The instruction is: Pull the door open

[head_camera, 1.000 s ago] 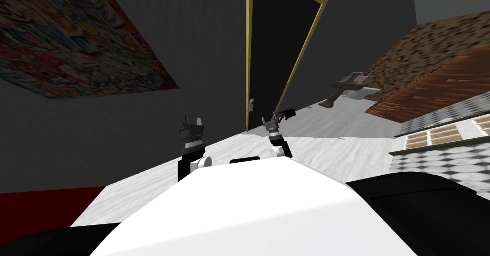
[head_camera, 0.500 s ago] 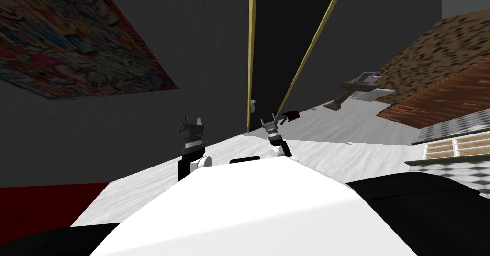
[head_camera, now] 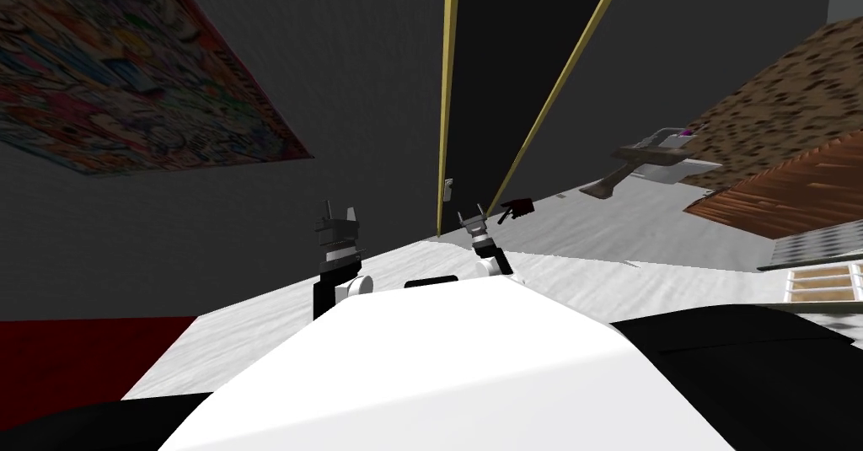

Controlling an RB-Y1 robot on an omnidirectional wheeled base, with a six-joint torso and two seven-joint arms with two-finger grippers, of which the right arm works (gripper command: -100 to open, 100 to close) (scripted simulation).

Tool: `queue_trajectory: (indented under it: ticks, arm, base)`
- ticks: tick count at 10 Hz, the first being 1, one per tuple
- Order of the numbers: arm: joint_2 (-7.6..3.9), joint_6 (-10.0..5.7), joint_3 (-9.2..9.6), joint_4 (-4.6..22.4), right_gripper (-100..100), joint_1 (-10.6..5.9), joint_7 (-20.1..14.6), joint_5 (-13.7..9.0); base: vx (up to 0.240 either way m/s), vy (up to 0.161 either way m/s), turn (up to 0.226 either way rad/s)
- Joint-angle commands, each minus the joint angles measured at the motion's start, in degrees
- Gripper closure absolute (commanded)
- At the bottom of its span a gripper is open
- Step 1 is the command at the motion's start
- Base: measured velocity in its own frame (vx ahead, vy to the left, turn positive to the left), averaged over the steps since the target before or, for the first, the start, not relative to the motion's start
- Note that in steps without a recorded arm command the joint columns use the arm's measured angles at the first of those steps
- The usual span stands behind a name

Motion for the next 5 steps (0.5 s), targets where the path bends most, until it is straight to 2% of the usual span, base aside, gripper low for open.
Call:
queue_trajectory:
  ticks: [1,5]
  arm:
    - [-0.85,-0.05,0.68,1.35,-100,-0.61,-1.88,-1.81]
    - [-3.03,-0.23,2.23,4.34,-100,-1.88,-6.13,-6.11]
  base:
    - [0.072,-0.034,0.075]
    - [0.094,-0.034,0.072]
